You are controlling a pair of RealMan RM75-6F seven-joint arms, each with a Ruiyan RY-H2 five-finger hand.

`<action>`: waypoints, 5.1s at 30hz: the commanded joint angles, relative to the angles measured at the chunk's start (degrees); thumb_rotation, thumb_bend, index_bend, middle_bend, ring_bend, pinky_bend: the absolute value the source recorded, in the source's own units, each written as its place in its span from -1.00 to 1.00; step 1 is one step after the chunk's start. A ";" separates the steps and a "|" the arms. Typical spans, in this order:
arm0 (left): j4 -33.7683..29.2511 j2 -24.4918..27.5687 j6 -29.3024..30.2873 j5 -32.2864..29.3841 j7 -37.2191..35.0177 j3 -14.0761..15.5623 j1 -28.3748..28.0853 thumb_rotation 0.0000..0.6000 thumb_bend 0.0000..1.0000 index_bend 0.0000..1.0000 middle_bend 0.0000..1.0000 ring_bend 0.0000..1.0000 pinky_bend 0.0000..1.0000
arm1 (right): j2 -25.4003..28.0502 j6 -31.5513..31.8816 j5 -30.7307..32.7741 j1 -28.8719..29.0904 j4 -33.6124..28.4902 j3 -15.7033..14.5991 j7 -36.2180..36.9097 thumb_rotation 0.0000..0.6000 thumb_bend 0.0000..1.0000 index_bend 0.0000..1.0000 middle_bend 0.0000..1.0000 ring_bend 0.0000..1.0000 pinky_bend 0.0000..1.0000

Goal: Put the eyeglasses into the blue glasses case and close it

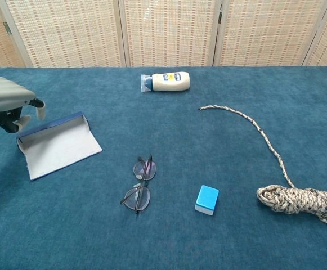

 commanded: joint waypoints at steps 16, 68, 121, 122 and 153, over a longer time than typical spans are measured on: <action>-0.39 0.14 -4.00 -0.18 1.22 5.09 2.38 0.79 0.45 -0.46 1.00 1.00 0.98 | -0.19 -0.28 -0.10 0.24 -0.03 0.03 -0.21 1.00 -0.33 -0.34 -0.18 -0.36 -0.37; 6.34 -2.97 6.03 48.58 -29.25 4.67 3.14 1.00 -0.28 -0.48 1.00 0.93 0.90 | 0.24 -0.13 -0.68 0.52 -1.89 0.13 -2.00 1.00 -0.33 -0.34 -0.16 -0.31 -0.37; 28.93 -20.89 -2.00 62.82 -36.51 4.49 -6.07 1.00 -0.44 -0.01 1.00 0.93 0.89 | 0.17 0.58 -0.08 -0.51 -1.07 0.05 -1.23 1.00 -0.33 -0.34 -0.15 -0.28 -0.37; 29.05 -20.91 -1.80 62.75 -36.70 4.48 -5.98 1.00 -0.44 0.00 1.00 0.93 0.89 | 0.19 0.60 -0.07 -0.54 -1.09 0.04 -1.27 1.00 -0.33 -0.34 -0.15 -0.28 -0.37; 26.79 -16.09 2.92 58.64 -44.73 4.28 -1.56 1.00 -0.20 0.44 1.00 0.94 0.89 | 0.25 0.98 -0.41 -0.50 -1.61 0.27 -1.65 1.00 -0.33 -0.34 -0.13 -0.26 -0.37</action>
